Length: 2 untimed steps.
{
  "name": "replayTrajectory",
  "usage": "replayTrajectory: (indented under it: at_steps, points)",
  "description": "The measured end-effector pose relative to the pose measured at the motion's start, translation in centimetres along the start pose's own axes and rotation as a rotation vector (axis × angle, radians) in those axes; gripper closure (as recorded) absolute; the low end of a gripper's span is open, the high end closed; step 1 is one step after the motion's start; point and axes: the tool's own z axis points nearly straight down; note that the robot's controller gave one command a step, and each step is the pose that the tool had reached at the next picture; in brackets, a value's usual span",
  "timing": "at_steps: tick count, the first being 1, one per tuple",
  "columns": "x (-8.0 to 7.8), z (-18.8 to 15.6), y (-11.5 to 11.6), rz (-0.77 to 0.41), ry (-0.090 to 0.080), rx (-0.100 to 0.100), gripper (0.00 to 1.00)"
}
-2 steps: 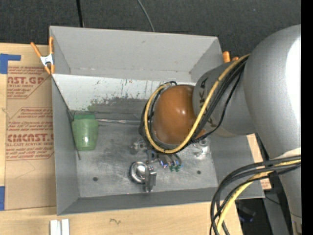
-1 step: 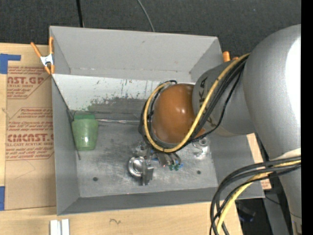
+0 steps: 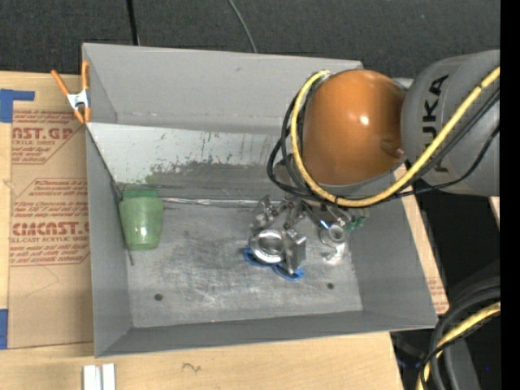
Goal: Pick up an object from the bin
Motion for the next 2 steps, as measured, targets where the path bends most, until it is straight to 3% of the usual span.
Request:
replayTrajectory:
  at_steps: [1, 2]
  points:
    - [6.0, 4.8, -3.6, -0.122, 0.011, -0.006, 1.00]
    - [5.4, -1.4, -3.7, -0.108, 0.000, 0.000, 1.00]
